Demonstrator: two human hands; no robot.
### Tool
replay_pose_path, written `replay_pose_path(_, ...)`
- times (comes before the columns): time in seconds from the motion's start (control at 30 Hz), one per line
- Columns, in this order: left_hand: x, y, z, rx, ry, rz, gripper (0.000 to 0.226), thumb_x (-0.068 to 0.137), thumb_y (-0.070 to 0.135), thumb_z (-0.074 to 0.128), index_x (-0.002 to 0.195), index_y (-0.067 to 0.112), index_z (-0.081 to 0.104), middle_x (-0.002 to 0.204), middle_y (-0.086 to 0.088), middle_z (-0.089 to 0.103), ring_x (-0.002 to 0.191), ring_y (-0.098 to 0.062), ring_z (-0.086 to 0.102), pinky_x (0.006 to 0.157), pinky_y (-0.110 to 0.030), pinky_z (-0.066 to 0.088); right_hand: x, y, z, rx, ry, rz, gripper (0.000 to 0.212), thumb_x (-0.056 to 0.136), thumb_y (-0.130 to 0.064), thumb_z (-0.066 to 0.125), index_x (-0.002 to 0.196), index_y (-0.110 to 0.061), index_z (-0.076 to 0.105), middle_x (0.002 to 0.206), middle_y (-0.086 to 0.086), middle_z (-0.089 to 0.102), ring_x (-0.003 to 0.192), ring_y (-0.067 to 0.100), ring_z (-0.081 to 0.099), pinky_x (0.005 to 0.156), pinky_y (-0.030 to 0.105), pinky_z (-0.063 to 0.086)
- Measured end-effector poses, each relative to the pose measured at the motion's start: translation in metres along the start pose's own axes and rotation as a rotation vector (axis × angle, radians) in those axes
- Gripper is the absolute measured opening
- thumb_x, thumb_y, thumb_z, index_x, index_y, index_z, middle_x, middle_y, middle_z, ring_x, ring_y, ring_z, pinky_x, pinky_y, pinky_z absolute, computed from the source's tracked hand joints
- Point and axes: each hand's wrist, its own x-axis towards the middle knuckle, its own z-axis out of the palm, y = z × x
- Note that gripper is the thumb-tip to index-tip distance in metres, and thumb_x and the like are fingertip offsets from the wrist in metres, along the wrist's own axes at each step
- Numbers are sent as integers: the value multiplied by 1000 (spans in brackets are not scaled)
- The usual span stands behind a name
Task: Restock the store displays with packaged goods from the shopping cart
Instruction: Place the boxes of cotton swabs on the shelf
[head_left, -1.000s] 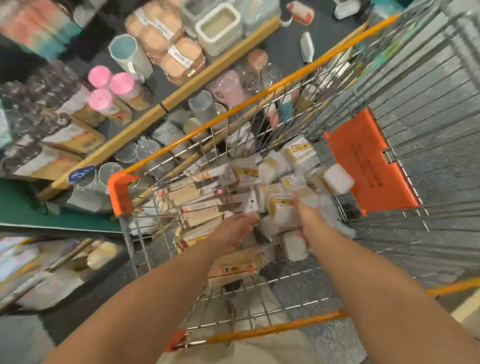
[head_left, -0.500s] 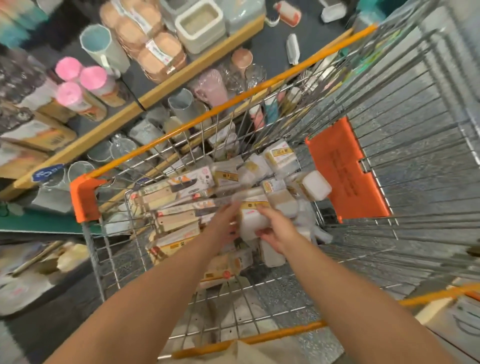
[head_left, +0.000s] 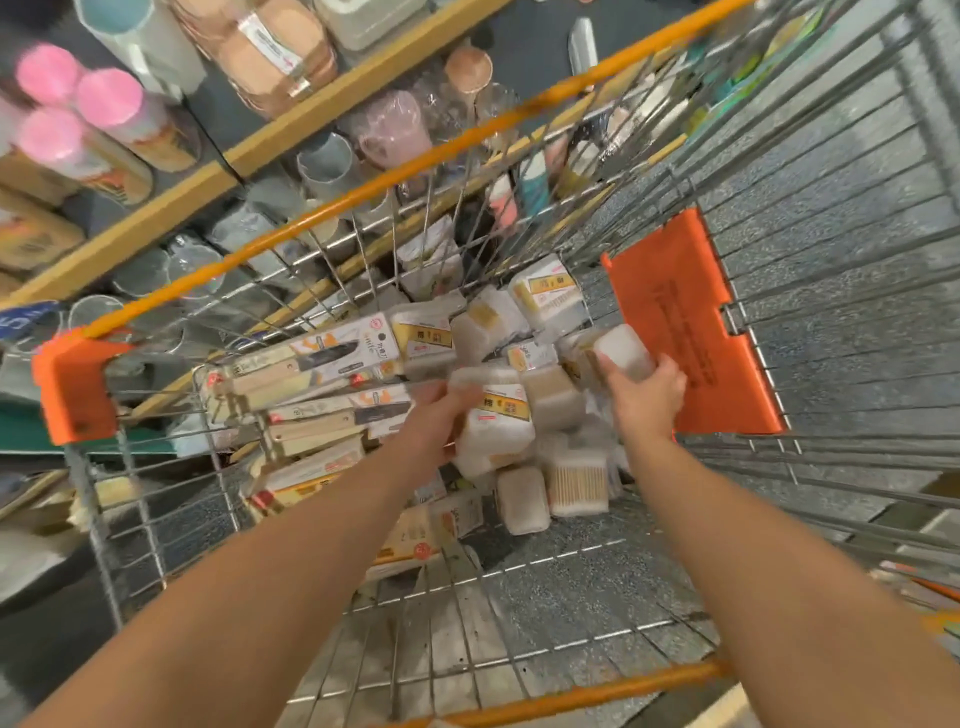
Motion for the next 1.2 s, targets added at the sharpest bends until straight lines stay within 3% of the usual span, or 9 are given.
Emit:
replay_pose_path(0.23, 18, -17, 8, 1, -67, 13, 50, 72, 25, 75, 121, 26, 61, 115, -6, 72, 107, -29, 68, 99, -51, 50, 45, 18, 12, -236, -194, -139, 94, 64, -43, 89, 137, -5, 44, 130, 18, 54, 122, 37, 52, 101, 47, 44)
replay_pose_path(0.4, 9, -5, 4, -69, -60, 38, 36, 95, 15, 58, 129, 23, 52, 108, -6, 69, 90, -25, 69, 71, -38, 54, 34, 14, -7, 89, -305, -86, 56, 79, -35, 79, 119, -16, 44, 107, 0, 55, 93, 19, 56, 78, 36, 46)
replay_pose_path(0.57, -14, 18, -5, -83, -94, 148, 20, 94, 16, 58, 110, 27, 58, 94, -1, 72, 82, -22, 70, 74, -40, 53, 11, -9, -30, 415, -556, 79, 46, 65, -56, 71, 99, -25, 61, 94, 2, 66, 80, 19, 60, 62, 30, 45)
replay_pose_path(0.67, -35, 35, -11, -115, -116, 195, 16, 97, 15, 55, 106, 27, 59, 98, -4, 71, 86, -24, 71, 76, -43, 55, -10, -32, -39, 511, -605, 105, 19, 88, -43, 63, 91, -24, 60, 79, -6, 67, 71, 13, 60, 60, 28, 44)
replay_pose_path(0.8, -72, 58, -20, -103, -123, 265, 16, 93, 19, 58, 107, 26, 55, 93, -4, 68, 75, -19, 71, 57, -32, 56, -48, -67, -46, 519, -673, 51, 14, 99, -33, 53, 94, -23, 60, 71, -7, 66, 62, 12, 57, 54, 26, 42)
replay_pose_path(0.97, -129, 78, -61, -119, -119, 416, 19, 82, 31, 63, 101, 29, 58, 93, -5, 70, 85, -29, 68, 72, -45, 53, -119, -114, -48, 571, -827, -18, 22, 102, -21, 45, 113, -6, 56, 65, 0, 65, 48, 8, 59, 35, 20, 42)
replay_pose_path(1.07, -164, 81, -99, -159, -68, 514, 11, 97, 22, 54, 108, 23, 56, 97, -9, 70, 79, -23, 72, 66, -40, 57, -166, -136, -45, 513, -917, -65, 11, 102, -15, 44, 111, -12, 50, 81, 5, 67, 52, 11, 65, 42, 23, 50)
replay_pose_path(1.13, -196, 84, -127, -177, -63, 580, 16, 97, 18, 54, 113, 19, 55, 100, -12, 68, 76, -22, 71, 59, -31, 58, -207, -154, -40, 500, -966, -111, 34, 100, -11, 49, 127, -30, 42, 112, 3, 61, 69, 17, 71, 52, 32, 57)
replay_pose_path(1.2, -229, 83, -155, -194, -33, 631, 13, 99, 17, 51, 109, 22, 56, 96, -8, 68, 73, -18, 69, 55, -28, 55, -253, -168, -31, 440, -1021, -176, 44, 99, -13, 53, 134, -38, 41, 117, -2, 61, 82, 20, 70, 56, 35, 59)
